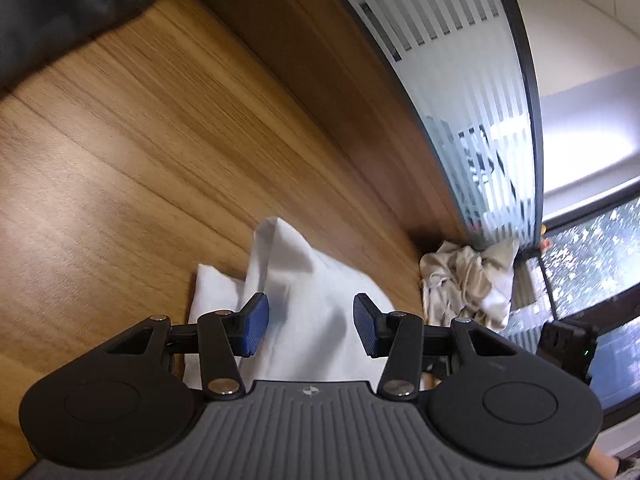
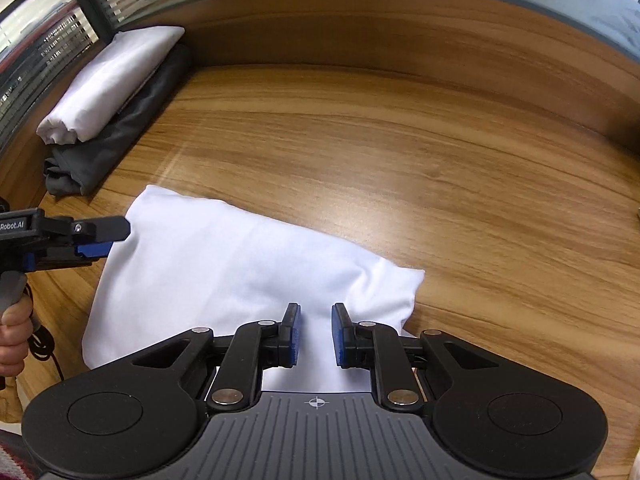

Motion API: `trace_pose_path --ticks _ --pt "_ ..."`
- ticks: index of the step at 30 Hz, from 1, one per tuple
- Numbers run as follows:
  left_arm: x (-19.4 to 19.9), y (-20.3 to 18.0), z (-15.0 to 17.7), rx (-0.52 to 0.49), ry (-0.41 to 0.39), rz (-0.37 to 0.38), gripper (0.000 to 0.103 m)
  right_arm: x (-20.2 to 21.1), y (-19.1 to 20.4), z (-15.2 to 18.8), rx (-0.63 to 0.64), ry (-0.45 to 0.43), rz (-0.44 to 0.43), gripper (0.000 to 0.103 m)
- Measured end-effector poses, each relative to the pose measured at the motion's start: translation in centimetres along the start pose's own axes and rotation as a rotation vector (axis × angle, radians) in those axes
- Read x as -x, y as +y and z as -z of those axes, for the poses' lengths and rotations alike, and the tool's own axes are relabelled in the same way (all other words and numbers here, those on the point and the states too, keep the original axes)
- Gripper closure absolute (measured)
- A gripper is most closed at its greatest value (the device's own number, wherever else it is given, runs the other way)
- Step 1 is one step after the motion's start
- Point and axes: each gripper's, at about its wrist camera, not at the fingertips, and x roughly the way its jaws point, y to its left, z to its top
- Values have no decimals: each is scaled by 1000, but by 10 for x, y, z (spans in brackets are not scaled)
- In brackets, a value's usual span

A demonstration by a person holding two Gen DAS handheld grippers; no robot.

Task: Fold clothes
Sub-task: 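Lower both grippers onto the folded white shirt bundle edges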

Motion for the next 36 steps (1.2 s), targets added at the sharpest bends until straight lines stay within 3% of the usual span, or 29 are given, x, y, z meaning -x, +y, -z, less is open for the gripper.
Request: trace_pose_path --ticks 5,8,17,18,24,29,34,35,36 --pt "-8 20 -14 72 -18 52 51 1 -2 0 -13 3 -4 84" --pt "-17 25 -21 68 -2 73 66 2 -2 0 -21 5 -3 84" --pt "-35 34 -29 39 40 84 66 1 -2 0 -32 7 -7 83" --pt "-33 34 -29 28 26 83 77 1 -3 0 -33 6 -8 83" --pt "-13 31 -28 29 -20 90 94 2 -6 3 -62 -9 -31 83" --pt "27 39 -43 76 -141 33 95 6 -8 4 -85 -24 -34 84" --pt "50 36 -46 -3 -107 -44 94 17 -11 7 -119 -60 -40 80" --pt "52 35 -44 -14 -89 -51 87 21 -13 9 -131 -70 -44 76" --pt "54 34 -42 -23 -71 -58 73 24 -15 11 -143 -80 -48 72"
